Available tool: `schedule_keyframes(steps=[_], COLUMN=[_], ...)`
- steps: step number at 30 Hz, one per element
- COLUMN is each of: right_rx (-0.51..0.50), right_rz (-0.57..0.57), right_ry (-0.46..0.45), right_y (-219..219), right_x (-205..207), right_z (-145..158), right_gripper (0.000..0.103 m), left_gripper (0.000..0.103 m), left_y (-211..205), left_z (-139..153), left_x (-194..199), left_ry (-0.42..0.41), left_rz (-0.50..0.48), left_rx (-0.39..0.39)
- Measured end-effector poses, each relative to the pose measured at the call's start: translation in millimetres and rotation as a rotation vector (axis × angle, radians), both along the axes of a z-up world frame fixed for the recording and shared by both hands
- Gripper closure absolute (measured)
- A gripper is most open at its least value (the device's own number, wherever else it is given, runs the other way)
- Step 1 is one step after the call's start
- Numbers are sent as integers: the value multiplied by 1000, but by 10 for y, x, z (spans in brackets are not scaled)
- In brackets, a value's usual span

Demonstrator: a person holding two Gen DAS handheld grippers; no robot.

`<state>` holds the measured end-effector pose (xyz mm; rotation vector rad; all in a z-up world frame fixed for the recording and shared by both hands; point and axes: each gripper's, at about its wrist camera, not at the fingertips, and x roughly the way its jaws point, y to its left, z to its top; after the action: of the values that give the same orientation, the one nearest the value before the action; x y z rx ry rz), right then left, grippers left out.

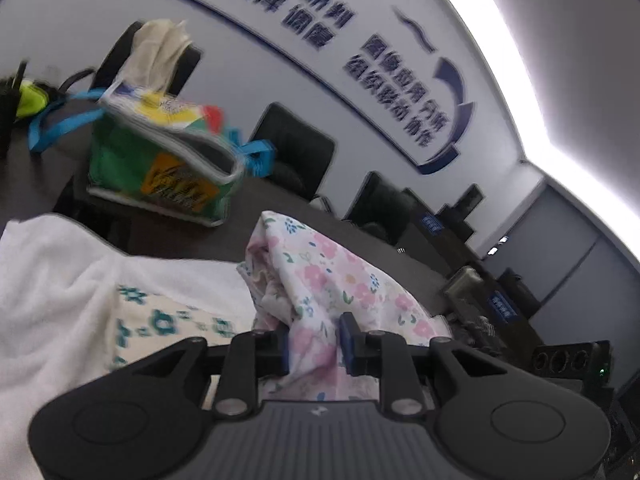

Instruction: Fold clothes

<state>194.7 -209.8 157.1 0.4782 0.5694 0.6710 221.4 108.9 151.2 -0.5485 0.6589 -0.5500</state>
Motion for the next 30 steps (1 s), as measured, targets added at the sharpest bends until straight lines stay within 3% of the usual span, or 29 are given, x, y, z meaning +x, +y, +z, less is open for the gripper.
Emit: schedule_keyframes(steps=[6, 12, 14, 16, 17, 18, 19, 25, 28, 30], right_rx=[-39, -104, -124, -116, -113, -111, -118, -254, -294, -335], right_rz=[18, 22, 19, 20, 21, 20, 8, -184, -261, -248], right_ry=[106, 140, 163, 179, 187, 189, 171, -94, -243, -242], right_y=[319, 454, 451, 413, 394, 377, 365, 364, 474, 607], right_x=[689, 950, 1017, 1062, 1085, 1100, 1086, 740, 594, 623], right_z=[-542, -874, -987, -1064, -1102, -1124, -1092, -694, -630, -734], right_gripper=[84, 85, 84, 76, 65, 55, 53, 49, 55, 70], left_gripper=[83, 82, 78, 72, 60, 54, 47, 49, 46, 48], left_y=[175, 176, 225, 315, 367, 412, 452, 263, 19, -102], left_z=[-469, -950, -1078, -1113, -1081, -1019, -947, -484, -464, -600], left_x=[498, 761, 808, 834, 829, 800, 764, 384, 258, 282], left_ry=[68, 153, 180, 191, 194, 174, 143, -128, -224, -227], left_rz=[74, 70, 51, 18, 13, 29, 52, 281, 379, 373], left_rx=[1, 56, 38, 18, 23, 33, 46, 183, 164, 170])
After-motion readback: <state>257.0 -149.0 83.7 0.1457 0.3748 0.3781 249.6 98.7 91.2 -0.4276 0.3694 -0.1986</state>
